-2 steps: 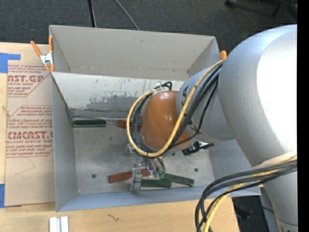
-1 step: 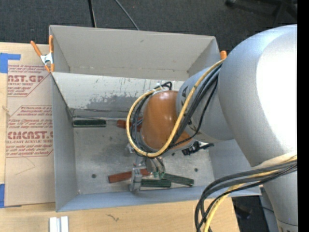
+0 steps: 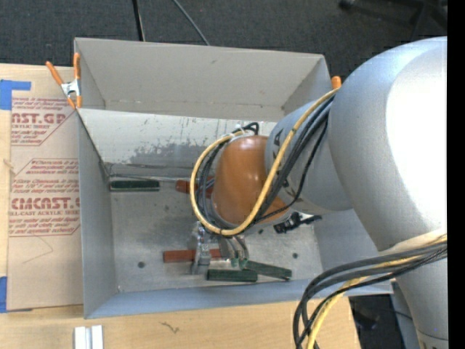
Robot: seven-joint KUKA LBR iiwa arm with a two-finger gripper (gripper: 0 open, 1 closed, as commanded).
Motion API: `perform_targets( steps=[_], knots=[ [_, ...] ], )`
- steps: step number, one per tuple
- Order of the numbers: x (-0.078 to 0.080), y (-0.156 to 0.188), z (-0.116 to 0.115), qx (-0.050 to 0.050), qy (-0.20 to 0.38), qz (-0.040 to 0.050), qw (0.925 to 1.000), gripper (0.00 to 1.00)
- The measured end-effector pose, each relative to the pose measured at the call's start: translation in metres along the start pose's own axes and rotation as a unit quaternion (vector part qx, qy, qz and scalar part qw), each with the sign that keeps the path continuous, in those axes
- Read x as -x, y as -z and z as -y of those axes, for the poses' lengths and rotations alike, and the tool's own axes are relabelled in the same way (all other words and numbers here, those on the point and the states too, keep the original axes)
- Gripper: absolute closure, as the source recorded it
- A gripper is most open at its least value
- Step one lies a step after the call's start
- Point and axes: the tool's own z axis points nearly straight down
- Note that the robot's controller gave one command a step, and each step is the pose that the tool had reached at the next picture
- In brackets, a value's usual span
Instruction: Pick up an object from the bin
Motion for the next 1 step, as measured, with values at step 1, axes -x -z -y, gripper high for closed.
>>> perform_targets(
  steps=[1],
  knots=[
    [-0.0003, 0.0086, -0.0008, 0.0, 0.0, 0.0003, 1.0, 1.0]
  ],
)
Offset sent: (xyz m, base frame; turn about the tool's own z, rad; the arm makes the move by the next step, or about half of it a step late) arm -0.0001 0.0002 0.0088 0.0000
